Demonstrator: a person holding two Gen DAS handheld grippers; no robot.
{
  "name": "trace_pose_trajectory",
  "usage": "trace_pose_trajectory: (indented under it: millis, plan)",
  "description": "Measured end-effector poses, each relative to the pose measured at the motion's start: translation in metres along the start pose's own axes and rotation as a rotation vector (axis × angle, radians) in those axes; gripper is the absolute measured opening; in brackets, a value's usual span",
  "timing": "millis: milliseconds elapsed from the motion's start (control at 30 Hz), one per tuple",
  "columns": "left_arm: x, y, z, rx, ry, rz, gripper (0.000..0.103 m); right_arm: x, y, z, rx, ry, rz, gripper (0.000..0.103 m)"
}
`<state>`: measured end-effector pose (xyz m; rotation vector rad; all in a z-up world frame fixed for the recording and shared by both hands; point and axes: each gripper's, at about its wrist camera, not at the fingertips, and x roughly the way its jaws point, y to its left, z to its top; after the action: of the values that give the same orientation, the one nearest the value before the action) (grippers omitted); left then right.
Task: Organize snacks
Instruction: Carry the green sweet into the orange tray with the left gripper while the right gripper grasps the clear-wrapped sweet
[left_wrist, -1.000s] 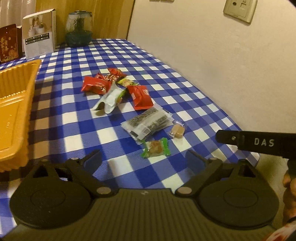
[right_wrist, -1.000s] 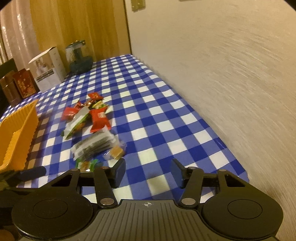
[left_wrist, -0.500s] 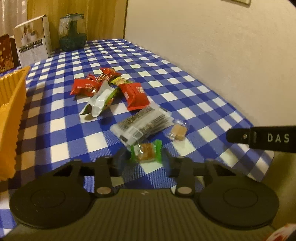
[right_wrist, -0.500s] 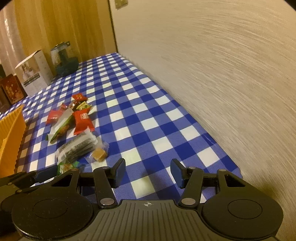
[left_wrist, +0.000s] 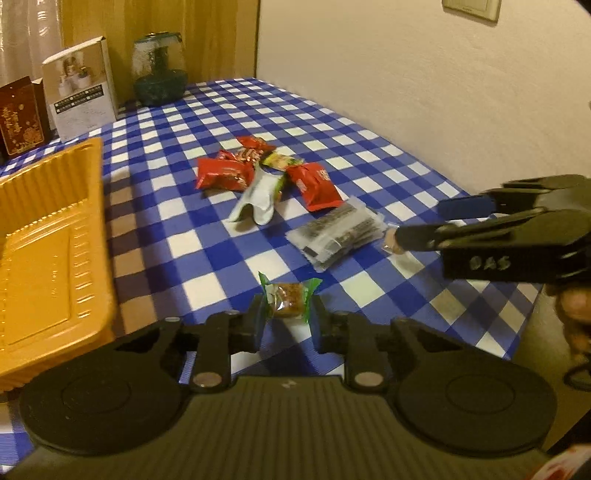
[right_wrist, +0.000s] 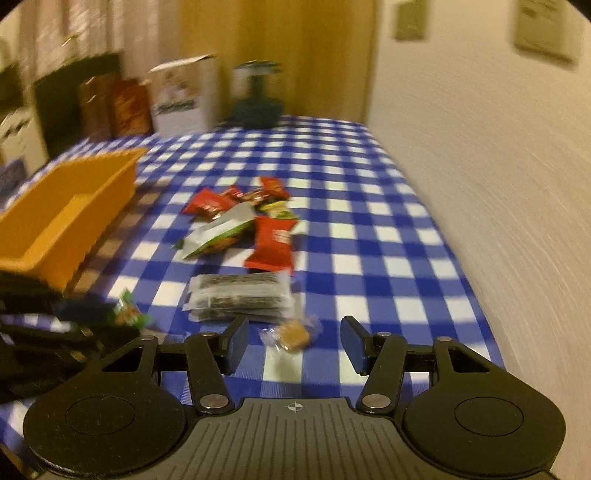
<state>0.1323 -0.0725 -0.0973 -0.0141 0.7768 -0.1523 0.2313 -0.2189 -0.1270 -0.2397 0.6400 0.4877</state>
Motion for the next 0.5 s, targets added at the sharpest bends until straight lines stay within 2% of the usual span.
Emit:
trace_pose_trajectory:
  millis: [100, 233, 500]
  plan:
    - [-0.005, 0.003, 0.001, -0.010, -0.011, -0.010, 0.022, 0.016, 0.006, -0.001, -0.097, 0.032, 0.001, 0.055]
    - [-0.006, 0.004, 0.002, -0.025, -0.015, -0.026, 0.022, 0.033, 0.007, -0.006, -0.159, 0.083, 0.010, 0.055]
    - [-0.004, 0.005, 0.000, -0.052, -0.007, -0.043, 0.022, 0.042, -0.005, -0.004, -0.128, 0.081, 0.062, 0.052]
